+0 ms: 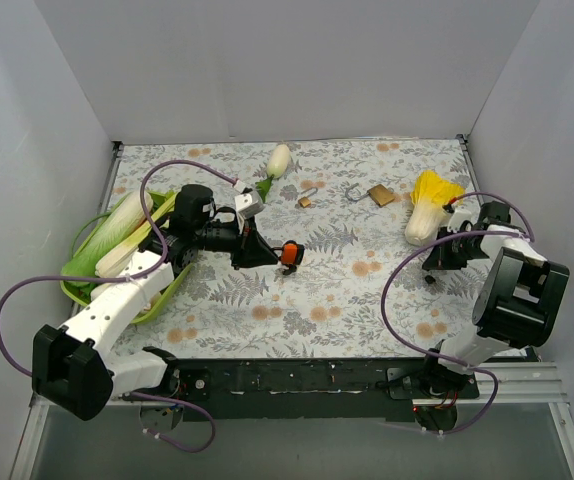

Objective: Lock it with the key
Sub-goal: Place the key at the center of the board, then adjust the lock.

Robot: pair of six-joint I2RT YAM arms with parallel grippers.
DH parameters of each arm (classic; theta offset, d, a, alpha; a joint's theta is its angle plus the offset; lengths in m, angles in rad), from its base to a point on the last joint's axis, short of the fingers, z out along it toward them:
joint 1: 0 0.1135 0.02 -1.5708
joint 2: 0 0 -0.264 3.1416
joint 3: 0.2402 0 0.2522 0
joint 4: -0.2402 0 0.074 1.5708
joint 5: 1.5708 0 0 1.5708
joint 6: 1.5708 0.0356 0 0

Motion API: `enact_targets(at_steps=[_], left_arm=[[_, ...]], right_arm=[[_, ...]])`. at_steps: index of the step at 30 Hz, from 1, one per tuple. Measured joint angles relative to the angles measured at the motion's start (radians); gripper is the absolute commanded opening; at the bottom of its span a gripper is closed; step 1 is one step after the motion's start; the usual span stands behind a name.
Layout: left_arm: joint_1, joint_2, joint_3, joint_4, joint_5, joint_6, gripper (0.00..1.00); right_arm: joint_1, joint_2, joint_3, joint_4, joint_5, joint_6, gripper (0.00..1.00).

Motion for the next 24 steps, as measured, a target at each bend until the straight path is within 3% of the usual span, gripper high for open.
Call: enact_targets(at_steps=[2,5,13,16,19,24], left_arm=[[0.0,0.0,-0.001,-0.001,-0.001,-0.001,0.0],[0.0,0.007,-0.001,-0.004,0.0,-0.009,0.0],[-0.002,0.062,-0.001,-0.023,-0.005,-0.098,0.0],[-0.008,0.078,0.0,-0.04,-0.004,-0.14,0.0],[-0.026,0.121,0.014,-0.062,0.007,-0.2,0.0],[-0.06,0.232,0.056,-0.111,0.052,-0.294,0.0]], right_arm=[[0.0,0.01,0.0,0.011,0.013,0.018,0.37],[0.0,0.014,0.0,0.011,0.018,0.036,0.53],[0.001,-0.071,0.074,-0.095,-0.029,-0.009,0.67],[0.05,-0.157,0.149,-0.155,-0.046,-0.069,0.77],[0.235,-0.299,0.181,-0.154,-0.043,-0.116,0.84],[0.695,-0.492,0.21,-0.126,0.004,-0.17,0.85]])
